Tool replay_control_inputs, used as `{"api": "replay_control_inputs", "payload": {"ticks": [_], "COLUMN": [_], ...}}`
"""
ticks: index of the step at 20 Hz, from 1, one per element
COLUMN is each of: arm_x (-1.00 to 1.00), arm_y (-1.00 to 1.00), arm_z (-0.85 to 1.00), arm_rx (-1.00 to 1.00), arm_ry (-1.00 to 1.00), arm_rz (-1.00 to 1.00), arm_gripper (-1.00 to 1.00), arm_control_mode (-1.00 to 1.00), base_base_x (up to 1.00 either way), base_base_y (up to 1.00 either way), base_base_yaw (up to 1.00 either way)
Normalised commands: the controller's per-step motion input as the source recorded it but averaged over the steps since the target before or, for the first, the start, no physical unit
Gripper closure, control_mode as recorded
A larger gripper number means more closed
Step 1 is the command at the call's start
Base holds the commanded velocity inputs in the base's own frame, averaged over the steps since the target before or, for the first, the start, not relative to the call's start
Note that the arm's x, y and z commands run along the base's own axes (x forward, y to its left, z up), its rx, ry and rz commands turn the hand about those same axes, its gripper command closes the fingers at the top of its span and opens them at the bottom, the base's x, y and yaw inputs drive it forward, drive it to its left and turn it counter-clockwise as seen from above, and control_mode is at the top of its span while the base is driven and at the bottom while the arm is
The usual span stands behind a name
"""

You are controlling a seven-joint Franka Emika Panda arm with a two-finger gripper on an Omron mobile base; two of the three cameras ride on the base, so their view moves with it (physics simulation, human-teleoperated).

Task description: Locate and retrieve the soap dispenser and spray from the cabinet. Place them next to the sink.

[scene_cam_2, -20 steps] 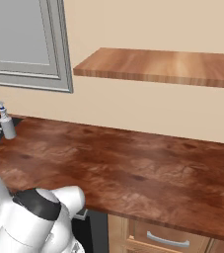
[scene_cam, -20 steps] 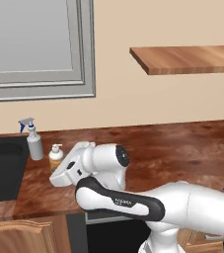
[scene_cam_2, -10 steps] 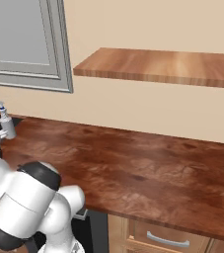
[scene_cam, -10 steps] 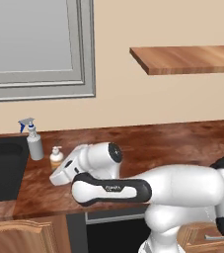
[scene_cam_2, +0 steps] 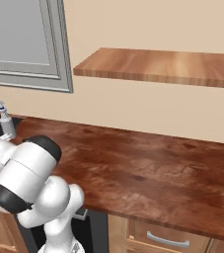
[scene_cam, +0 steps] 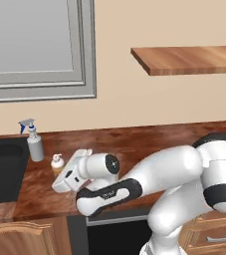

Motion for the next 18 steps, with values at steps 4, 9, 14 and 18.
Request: {"api": "replay_control_inputs", "payload": {"ticks": [4,9,14,18], "arm_x": [0.2,0.09,0.01,0.03], "arm_y": [0.0,0.0,0.0,0.09], "arm_z": [-0.45,-0.13,0.0,-0.04], "arm_rx": [-0.01,-0.02,0.0,0.0], "arm_ry": [-0.08,-0.02,0.0,0.0], "arm_rz": [0.0,0.0,0.0,0.0], "arm_gripper": [1.0,1.0,1.0,1.0], "arm_control_mode": [-1.0,-1.0,-1.0,-1.0], "base_base_x": [0.0,0.0,0.0,0.0], "base_base_y": [0.0,0.0,0.0,0.0], "base_base_yaw": [0.0,0.0,0.0,0.0]}}
